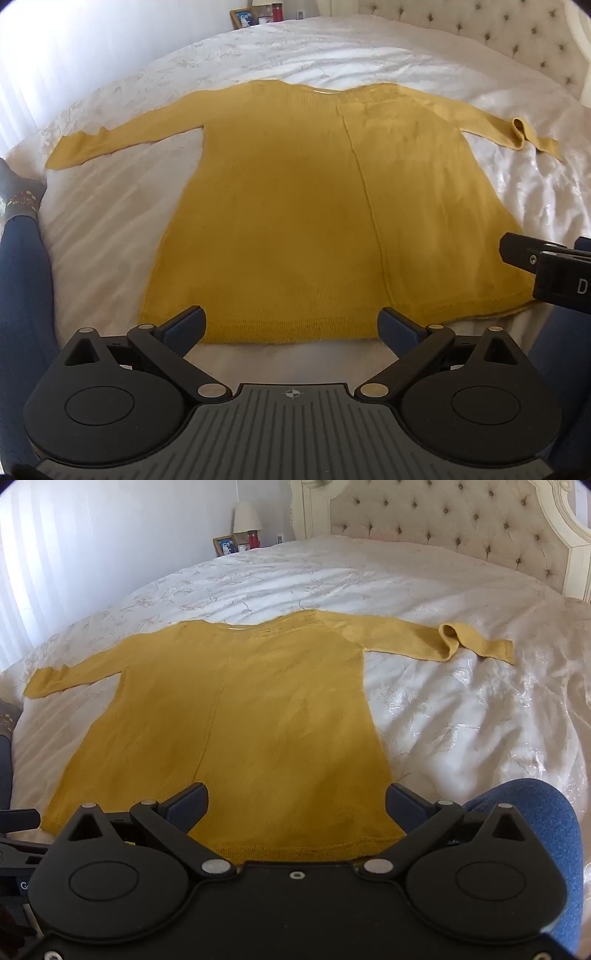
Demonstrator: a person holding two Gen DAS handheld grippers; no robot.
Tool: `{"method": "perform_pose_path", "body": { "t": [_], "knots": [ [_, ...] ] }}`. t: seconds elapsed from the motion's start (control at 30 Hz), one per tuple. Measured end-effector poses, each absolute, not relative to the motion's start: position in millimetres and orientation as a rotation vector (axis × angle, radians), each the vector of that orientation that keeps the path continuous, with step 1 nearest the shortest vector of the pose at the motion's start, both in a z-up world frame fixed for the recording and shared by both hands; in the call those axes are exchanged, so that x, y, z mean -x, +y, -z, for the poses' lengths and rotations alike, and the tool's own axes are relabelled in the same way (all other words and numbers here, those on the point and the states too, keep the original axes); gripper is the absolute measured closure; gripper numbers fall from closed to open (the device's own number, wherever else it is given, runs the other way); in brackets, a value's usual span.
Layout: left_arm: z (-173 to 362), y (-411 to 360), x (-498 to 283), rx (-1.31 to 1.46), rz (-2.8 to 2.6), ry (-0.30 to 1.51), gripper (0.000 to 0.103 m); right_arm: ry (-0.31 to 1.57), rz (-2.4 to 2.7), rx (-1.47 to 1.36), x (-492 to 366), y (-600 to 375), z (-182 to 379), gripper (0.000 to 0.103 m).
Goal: Fold small clothes
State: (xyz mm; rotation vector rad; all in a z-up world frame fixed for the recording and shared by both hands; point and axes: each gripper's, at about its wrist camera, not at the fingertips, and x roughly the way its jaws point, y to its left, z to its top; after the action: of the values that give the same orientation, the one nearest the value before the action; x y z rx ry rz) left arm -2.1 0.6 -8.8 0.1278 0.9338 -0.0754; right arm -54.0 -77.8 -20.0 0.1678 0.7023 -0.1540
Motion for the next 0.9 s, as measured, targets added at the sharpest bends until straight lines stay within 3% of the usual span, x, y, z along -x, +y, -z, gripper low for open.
{"method": "perform_pose_path", "body": {
  "t": [0.9],
  "knots": [
    [15.4, 3.0, 1.5, -0.115, 0.092, 0.94, 0.002, 0.706, 0.147, -0.144, 52.7, -74.0, 19.2, 0.001]
  ]
}}
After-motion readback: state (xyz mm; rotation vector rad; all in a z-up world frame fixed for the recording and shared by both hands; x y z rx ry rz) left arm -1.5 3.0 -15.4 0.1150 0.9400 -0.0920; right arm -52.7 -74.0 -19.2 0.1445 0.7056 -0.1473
